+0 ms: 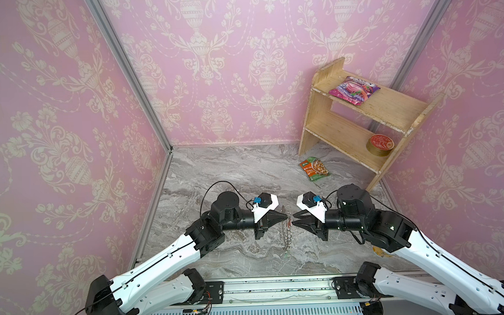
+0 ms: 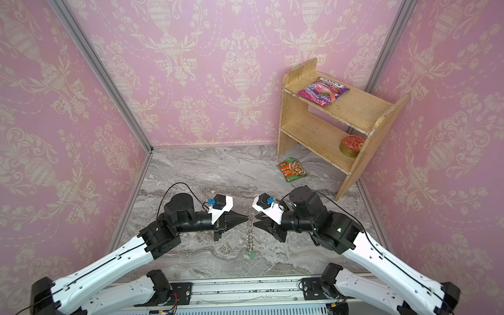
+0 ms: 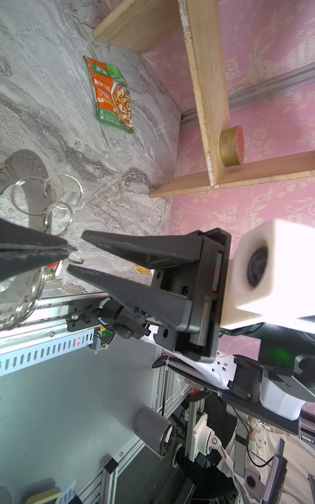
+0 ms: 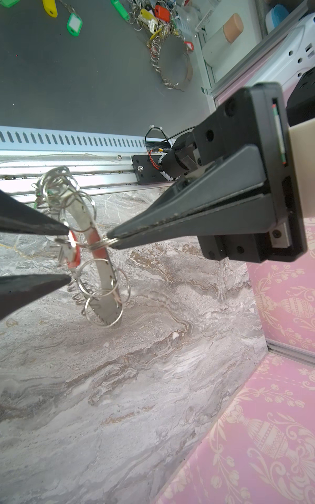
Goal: Put the keys on the keyring
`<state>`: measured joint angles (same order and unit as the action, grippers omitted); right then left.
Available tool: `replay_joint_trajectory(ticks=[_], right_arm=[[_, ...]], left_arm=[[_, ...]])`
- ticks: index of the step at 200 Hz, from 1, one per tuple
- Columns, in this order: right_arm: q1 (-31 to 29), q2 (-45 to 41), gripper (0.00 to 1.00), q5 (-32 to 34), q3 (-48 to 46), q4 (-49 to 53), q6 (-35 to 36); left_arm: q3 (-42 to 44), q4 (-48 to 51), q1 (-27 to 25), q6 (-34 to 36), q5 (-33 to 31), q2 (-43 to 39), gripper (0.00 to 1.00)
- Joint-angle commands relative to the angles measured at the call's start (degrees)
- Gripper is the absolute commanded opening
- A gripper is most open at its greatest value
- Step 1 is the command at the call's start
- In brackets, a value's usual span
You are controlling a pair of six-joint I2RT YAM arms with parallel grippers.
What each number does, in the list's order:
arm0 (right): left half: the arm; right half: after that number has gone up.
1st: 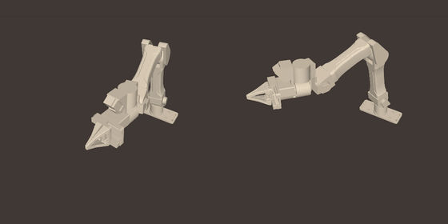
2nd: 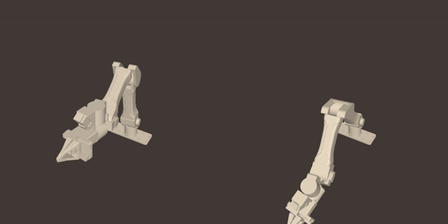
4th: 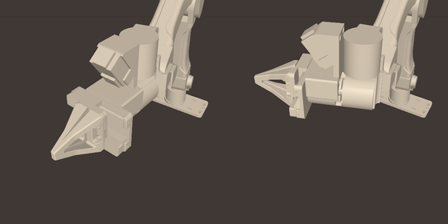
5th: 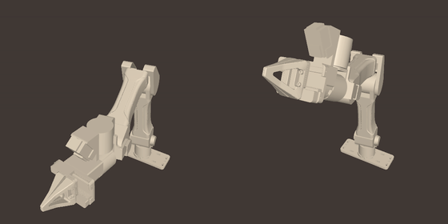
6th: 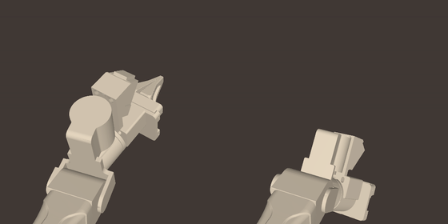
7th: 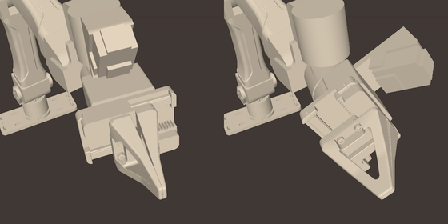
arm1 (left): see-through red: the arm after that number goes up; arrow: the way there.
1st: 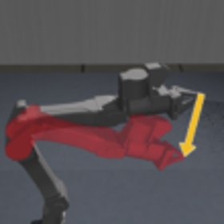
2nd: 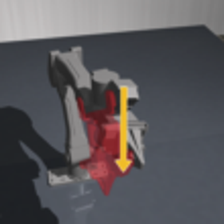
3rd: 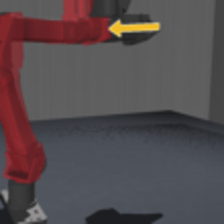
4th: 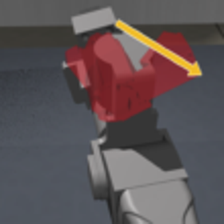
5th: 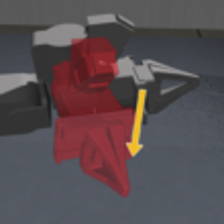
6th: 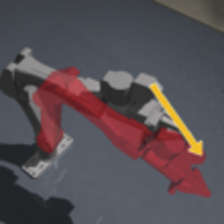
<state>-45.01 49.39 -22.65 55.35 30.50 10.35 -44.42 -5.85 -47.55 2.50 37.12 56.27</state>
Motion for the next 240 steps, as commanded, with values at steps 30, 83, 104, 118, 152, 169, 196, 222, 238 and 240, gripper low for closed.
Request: replay_joint_trajectory(ticks=[30,83,104,118,152,169,196,222,238,240], right_arm=[[0.1,-0.4,0.05,-0.5,-0.1,-1.6,-0.8],[0.2,-0.7,0.0,-1.2,-0.5,-2.2,-1.1],[0.1,-0.7,0.0,-2.8,-1.9,-4.1,-2.8],[0.1,-0.7,0.0,-3.2,-3.0,-5.2,-3.7],[0.1,-0.3,0.0,-5.1,-4.3,-7.9,-5.1],[0.0,0.3,0.0,-6.3,-4.6,-9.9,-5.9],[-0.9,1.3,0.0,-7.5,-5.5,-12.9,-7.4],[-1.9,1.8,0.0,-6.9,-5.6,-13.5,-7.4],[-1.9,0.9,0.04,-5.4,-4.9,-11.7,-6.4],[-1.9,0.7,0.05,-5.0,-4.8,-11.2,-6.2]], left_arm=[[0.5,-3.5,-0.4,-0.2,-0.5,-0.7,0.0],[1.1,-5.5,-0.4,-1.0,-1.9,-1.5,0.0],[2.1,-9.7,-0.4,-2.5,-3.4,-2.3,0.0],[4.9,-13.6,-0.4,-4.1,-4.0,-2.8,0.0],[7.6,-20.9,-0.4,-6.5,-5.7,-3.1,0.0],[8.7,-24.6,-0.4,-8.3,-5.5,-2.2,0.0],[9.8,-29.7,-0.4,-10.1,-5.3,-0.7,0.0],[9.8,-31.3,-0.4,-10.4,-4.8,0.2,0.0],[9.8,-30.8,-0.4,-9.8,-4.3,0.2,0.0],[9.8,-30.5,-0.4,-9.7,-4.3,0.1,0.0]])
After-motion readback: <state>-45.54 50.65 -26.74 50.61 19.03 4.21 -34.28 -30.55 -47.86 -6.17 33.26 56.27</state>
